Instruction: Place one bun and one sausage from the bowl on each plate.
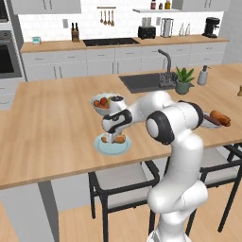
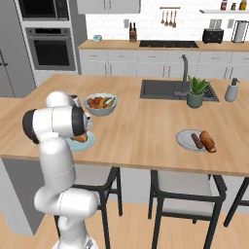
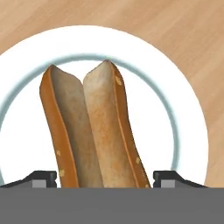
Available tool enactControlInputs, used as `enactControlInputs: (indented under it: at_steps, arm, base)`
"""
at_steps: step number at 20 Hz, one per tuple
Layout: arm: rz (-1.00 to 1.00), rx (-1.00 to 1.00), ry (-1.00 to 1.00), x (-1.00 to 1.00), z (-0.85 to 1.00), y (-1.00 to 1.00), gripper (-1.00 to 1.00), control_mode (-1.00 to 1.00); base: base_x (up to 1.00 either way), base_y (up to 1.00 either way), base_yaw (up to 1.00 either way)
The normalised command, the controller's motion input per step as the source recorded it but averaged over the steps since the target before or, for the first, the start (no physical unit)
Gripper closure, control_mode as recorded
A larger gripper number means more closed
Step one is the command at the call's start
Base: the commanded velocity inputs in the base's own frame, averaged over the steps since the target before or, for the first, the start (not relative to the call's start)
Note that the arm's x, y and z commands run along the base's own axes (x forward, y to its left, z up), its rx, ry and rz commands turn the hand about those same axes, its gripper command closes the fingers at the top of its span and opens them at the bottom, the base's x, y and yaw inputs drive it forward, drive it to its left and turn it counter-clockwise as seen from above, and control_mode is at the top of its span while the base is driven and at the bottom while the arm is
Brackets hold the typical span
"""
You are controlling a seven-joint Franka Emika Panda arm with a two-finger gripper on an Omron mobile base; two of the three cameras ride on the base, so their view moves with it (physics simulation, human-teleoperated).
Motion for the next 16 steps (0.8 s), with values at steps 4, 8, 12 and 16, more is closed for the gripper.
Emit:
enactControlInputs:
  at_steps: [4,8,12,16]
  arm:
    - [-0.14,0.05,-0.17,-0.08,0.00,0.00,-1.00,-1.00]
    - [-0.14,0.01,-0.06,0.00,0.08,0.00,-1.00,-1.00]
    - [-0.07,-0.04,0.06,-0.05,0.48,0.00,-1.00,-1.00]
    - [0.00,-0.03,0.20,-0.47,0.54,-0.04,-1.00,-1.00]
  base:
    - [0.00,0.00,0.00]
    - [0.00,0.00,0.00]
    - [0.00,0.00,0.00]
    - [0.00,0.00,0.00]
